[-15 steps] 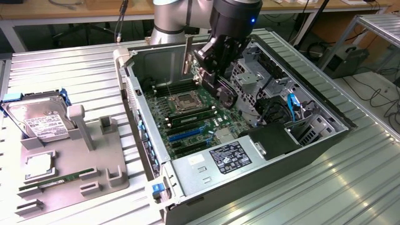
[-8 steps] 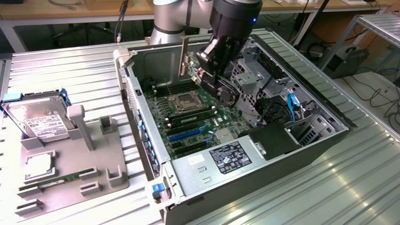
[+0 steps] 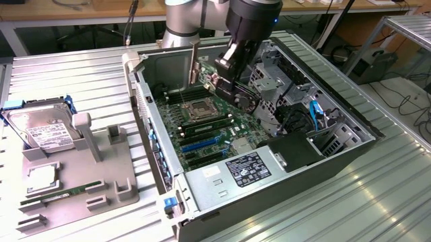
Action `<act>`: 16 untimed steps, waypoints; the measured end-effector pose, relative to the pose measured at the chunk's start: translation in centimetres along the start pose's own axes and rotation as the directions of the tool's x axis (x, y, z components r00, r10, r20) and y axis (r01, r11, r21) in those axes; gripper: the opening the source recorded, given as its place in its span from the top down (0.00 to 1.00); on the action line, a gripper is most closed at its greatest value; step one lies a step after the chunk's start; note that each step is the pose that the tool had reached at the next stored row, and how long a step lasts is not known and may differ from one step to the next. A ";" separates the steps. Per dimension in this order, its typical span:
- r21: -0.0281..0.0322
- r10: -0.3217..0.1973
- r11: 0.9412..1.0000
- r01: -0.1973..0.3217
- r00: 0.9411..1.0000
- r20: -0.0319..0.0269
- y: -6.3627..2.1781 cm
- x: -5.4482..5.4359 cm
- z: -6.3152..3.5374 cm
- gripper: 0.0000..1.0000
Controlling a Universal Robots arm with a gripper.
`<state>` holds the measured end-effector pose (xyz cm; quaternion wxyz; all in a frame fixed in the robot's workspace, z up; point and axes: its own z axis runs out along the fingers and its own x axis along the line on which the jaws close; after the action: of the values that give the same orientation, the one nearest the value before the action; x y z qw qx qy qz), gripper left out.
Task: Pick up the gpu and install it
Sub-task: 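Insert the gpu into the slot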
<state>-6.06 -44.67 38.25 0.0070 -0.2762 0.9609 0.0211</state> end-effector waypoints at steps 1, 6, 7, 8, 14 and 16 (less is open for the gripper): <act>0.000 -0.017 1.000 0.017 1.000 -0.001 0.00 0.0 0.00 0.74; -0.003 -0.095 0.995 0.095 0.995 -0.003 0.00 0.0 0.01 0.74; -0.003 -0.107 0.994 0.107 0.994 -0.004 0.00 0.0 0.01 0.74; -0.003 -0.120 0.993 0.120 0.993 -0.004 0.00 0.0 0.01 0.74; -0.006 -0.195 0.981 0.195 0.981 -0.007 0.00 0.0 0.02 0.74; -0.006 -0.220 0.975 0.220 0.975 -0.007 0.00 0.0 0.02 0.74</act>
<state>-6.06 -44.67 38.22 0.0046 -0.3811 0.9243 0.0218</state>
